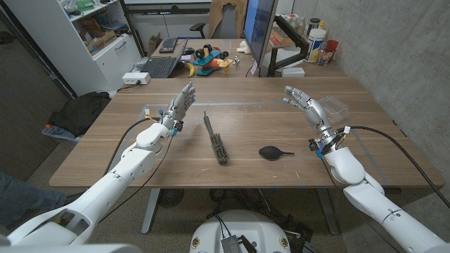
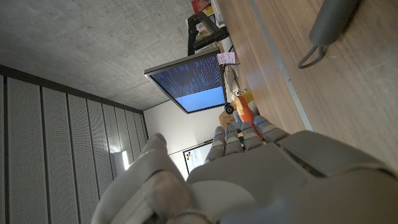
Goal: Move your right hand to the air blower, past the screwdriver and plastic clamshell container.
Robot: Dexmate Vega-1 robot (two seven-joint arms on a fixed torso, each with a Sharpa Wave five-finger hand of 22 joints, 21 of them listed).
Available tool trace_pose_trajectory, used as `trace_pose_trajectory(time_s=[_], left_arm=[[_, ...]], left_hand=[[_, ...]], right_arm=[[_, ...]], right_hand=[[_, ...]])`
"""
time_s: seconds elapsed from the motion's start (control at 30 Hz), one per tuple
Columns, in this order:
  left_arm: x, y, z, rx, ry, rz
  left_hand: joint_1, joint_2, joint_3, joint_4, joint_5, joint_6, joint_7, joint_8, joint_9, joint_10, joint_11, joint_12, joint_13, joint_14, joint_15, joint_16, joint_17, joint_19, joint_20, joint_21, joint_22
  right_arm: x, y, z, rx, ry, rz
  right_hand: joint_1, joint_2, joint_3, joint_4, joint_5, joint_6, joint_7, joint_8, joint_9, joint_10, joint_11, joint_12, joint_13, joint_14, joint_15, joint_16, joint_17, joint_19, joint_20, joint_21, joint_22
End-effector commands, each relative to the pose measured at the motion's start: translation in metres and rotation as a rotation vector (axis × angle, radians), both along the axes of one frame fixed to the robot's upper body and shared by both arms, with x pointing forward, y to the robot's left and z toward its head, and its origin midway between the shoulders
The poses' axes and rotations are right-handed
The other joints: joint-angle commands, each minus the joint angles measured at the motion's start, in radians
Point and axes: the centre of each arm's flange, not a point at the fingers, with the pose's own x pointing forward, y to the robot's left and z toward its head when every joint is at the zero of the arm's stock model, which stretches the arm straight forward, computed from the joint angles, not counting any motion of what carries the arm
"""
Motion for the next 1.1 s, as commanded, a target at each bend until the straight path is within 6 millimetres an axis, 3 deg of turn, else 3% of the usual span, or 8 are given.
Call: trace_pose_trajectory(time_s=[0.03,1.1], left_arm=[[0.000,-0.001,0.003,0.008,-0.001,0.000],[0.006,-0.005,0.011,0.026,0.003,0.002]], left_hand=[[0.000,0.007,0.002,-0.004,0.005,0.006,0.003,0.004,0.001,0.003,-0.001,0.002,0.002,-0.001,0.008,0.003,0.005,0.000,0.012,0.006,0.003],[-0.002,0.009,0.003,-0.006,0.005,0.010,0.007,0.004,0.001,0.003,0.002,0.002,0.002,-0.004,0.014,0.003,0.005,-0.003,0.017,0.006,0.003]], right_arm=[[-0.007,0.004,-0.001,-0.051,-0.033,-0.047],[-0.013,0.022,-0.008,-0.166,-0.148,-0.139]], right_hand=[[-0.007,0.000,-0.003,0.003,0.007,0.010,-0.006,0.006,0.002,0.009,-0.006,0.003,0.004,0.006,-0.002,0.007,0.003,0.008,-0.002,-0.001,0.003],[-0.009,-0.006,-0.006,0.000,0.035,0.086,-0.062,0.025,0.002,0.060,-0.052,0.010,0.005,0.030,-0.027,0.003,0.001,0.022,-0.020,-0.006,0.003]])
